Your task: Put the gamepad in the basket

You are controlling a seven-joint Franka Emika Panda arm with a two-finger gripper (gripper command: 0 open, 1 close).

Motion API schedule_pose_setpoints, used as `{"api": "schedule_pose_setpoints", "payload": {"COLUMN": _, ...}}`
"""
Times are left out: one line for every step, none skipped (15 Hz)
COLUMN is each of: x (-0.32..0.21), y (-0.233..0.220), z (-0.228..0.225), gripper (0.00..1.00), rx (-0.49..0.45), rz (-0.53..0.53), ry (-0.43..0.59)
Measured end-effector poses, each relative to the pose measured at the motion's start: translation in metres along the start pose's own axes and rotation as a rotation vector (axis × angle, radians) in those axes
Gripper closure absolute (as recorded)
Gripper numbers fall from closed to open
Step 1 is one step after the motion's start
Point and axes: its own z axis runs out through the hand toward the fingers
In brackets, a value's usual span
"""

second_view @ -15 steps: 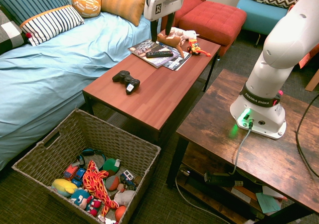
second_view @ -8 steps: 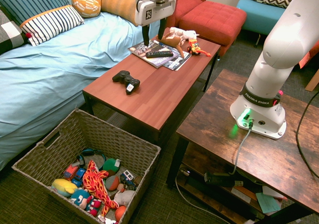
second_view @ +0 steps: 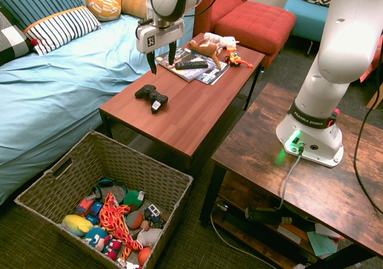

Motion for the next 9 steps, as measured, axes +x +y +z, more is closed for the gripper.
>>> {"api": "schedule_pose_setpoints", "payload": {"x": 0.0, "y": -0.005, "z": 0.011, "gripper": 0.0, "rx": -0.001, "rz": 0.007, "ry": 0.0}}
{"api": "schedule_pose_setpoints", "payload": {"x": 0.001, "y": -0.01, "z": 0.021, "gripper": 0.0, "rx": -0.005, "rz": 0.017, "ry": -0.001}}
{"api": "schedule_pose_setpoints", "payload": {"x": 0.003, "y": -0.015, "z": 0.031, "gripper": 0.0, "rx": -0.009, "rz": 0.029, "ry": -0.004}}
{"api": "schedule_pose_setpoints", "payload": {"x": 0.005, "y": -0.02, "z": 0.041, "gripper": 0.0, "rx": -0.013, "rz": 0.041, "ry": -0.008}}
{"api": "schedule_pose_setpoints", "payload": {"x": 0.008, "y": -0.026, "z": 0.05, "gripper": 0.0, "rx": -0.014, "rz": 0.055, "ry": -0.014}}
{"api": "schedule_pose_setpoints", "payload": {"x": 0.013, "y": -0.031, "z": 0.06, "gripper": 0.0, "rx": -0.018, "rz": 0.071, "ry": -0.018}}
{"api": "schedule_pose_setpoints", "payload": {"x": 0.018, "y": -0.035, "z": 0.071, "gripper": 0.0, "rx": -0.024, "rz": 0.086, "ry": -0.022}}
{"api": "schedule_pose_setpoints", "payload": {"x": 0.023, "y": -0.038, "z": 0.081, "gripper": 0.0, "rx": -0.032, "rz": 0.1, "ry": -0.023}}
{"api": "schedule_pose_setpoints", "payload": {"x": 0.028, "y": -0.04, "z": 0.092, "gripper": 0.0, "rx": -0.039, "rz": 0.115, "ry": -0.024}}
